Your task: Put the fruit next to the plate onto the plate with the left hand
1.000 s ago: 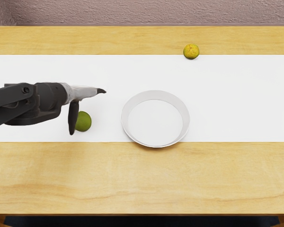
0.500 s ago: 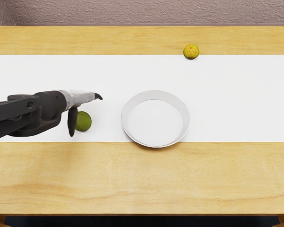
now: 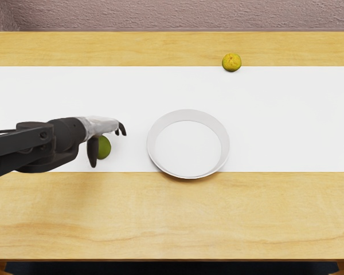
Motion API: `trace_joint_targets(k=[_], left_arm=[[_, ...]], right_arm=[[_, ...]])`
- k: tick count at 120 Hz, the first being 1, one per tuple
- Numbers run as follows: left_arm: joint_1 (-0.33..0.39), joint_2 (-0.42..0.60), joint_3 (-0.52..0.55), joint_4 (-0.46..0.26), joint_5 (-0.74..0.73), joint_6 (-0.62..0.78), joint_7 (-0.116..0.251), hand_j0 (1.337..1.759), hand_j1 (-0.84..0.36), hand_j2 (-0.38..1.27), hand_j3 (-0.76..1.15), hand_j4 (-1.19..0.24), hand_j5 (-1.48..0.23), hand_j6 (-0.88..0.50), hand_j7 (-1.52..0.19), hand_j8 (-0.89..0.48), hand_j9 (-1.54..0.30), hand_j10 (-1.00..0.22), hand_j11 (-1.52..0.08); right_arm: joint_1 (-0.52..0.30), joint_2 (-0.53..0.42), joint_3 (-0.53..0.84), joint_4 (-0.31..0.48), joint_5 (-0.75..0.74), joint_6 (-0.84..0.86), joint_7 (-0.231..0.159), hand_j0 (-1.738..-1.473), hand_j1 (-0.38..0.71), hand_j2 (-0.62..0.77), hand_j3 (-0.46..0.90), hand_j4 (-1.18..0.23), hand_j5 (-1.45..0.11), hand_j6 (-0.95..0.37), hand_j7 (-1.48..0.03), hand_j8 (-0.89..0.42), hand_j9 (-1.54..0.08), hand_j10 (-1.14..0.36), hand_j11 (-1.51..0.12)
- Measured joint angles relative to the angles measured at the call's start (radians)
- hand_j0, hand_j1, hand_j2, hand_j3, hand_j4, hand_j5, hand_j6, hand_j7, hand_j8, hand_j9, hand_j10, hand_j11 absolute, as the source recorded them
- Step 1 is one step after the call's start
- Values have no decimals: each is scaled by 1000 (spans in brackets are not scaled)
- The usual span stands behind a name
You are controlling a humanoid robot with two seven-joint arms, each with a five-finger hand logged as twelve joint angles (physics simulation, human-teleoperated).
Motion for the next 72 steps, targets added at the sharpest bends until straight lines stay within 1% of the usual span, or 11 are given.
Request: trace_joint_targets(k=[34,72], left_arm=[[6,-11,2,1,0,-1,0,1658,-89,76,0,-370,-478,-371,-477,-371,-477,-370,-477],[6,4,10,3,9,1,0,1658,-201,95,0,-463,-599,-464,-599,-463,-599,-463,-599]], right_arm=[[0,0,0,0,0,0,0,-1658,-349,0,0,0,0,0,0,0,0,0,0],[0,0,0,0,0,0,0,-1658,-349,0,0,0,0,0,0,0,0,0,0]])
